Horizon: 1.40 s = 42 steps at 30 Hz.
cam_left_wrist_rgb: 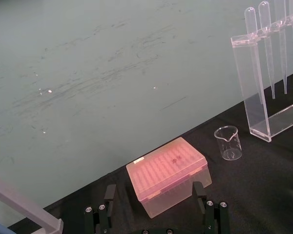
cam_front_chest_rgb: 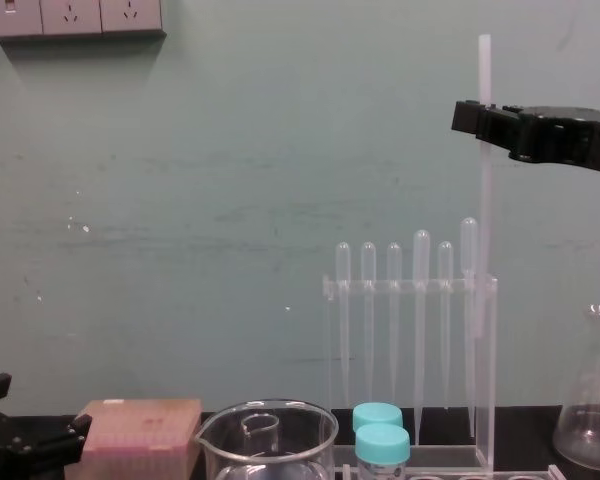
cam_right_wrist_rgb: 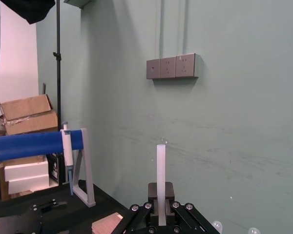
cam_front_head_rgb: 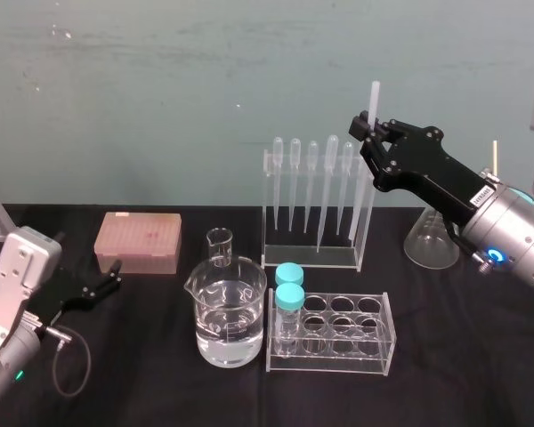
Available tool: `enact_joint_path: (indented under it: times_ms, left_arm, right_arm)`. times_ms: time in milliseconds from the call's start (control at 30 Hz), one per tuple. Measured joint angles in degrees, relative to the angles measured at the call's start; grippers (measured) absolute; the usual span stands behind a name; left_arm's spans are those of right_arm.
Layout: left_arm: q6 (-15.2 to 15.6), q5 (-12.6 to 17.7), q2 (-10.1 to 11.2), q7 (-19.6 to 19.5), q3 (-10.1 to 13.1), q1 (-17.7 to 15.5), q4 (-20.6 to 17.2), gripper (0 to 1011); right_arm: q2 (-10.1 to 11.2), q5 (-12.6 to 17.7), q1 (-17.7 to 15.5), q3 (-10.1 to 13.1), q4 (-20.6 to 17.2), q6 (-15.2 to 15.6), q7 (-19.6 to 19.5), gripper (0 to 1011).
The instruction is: Pick up the stirring rod with one hand, then place it down.
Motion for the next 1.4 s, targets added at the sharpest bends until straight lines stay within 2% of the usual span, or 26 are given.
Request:
enact_joint_path:
  times_ms: [1400]
  left_arm:
    - [0.0,0.0,0.0,0.0,0.0,0.0,0.0,1000]
  right_arm:
    - [0.5,0.3,-0.6,0.0,-0.6,0.2,0.1,68]
